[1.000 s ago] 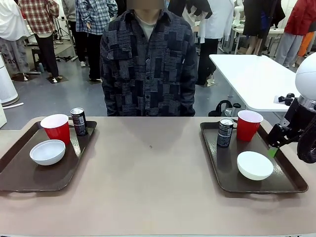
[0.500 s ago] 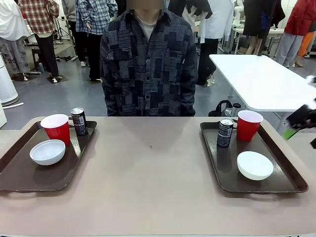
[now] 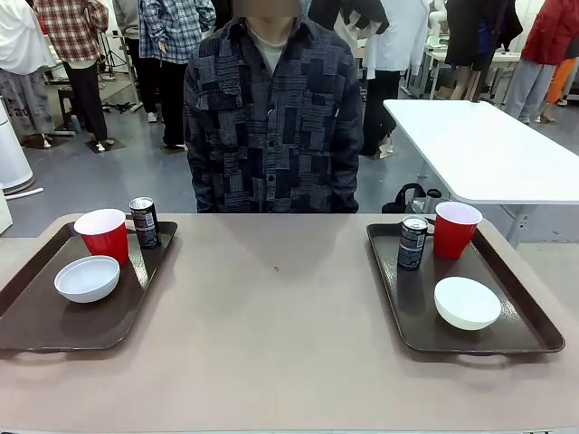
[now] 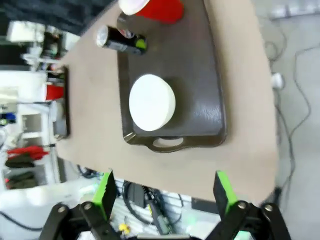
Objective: Prepare tableware on both trays.
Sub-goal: Pick up a Picnic Bowl from the table and place it on a Handle tray.
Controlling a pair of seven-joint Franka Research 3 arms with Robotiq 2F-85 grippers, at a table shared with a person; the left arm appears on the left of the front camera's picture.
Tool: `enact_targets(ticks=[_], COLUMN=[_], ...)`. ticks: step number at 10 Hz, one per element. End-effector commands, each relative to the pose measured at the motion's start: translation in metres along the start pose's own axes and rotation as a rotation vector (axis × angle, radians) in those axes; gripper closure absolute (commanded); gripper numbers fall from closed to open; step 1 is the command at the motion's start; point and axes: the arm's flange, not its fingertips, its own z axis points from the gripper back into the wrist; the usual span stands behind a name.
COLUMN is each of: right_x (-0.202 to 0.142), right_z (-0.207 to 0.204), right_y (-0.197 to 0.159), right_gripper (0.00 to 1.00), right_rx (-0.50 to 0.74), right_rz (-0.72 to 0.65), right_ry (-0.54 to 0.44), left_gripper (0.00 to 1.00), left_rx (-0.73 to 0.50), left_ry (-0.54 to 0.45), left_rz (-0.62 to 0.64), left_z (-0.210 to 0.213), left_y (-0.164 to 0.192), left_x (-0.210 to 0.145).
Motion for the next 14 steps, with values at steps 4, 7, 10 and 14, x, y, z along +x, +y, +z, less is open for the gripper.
enact_targets(ticks=[4,7,10,14], right_x=[0.021,0.045,0.055,0.054], right_z=[0.000,-0.008,-0.011,-0.015], right_y=[-0.027,-0.012,-0.004,0.001], right_gripper=[0.00,0.00,0.00,0.00], right_rx=[0.332,0.406,0.430,0.408], right_rz=[0.180,0.198,0.180,0.181], right_ry=[0.009,0.073,0.081,0.098], left_gripper=[0.14,0.14,0.14,0.14], left_rx=[-0.004,-0.004,-0.004,-0.004], left_ry=[0.002,0.002,0.002,0.002], left_rz=[0.002,0.002,0.002,0.002], left_z=[0.001,0.001,0.001,0.001], left_y=[-0.003,-0.003,-0.003,-0.003], left_x=[-0.001,-0.001,-0.001,-0.001])
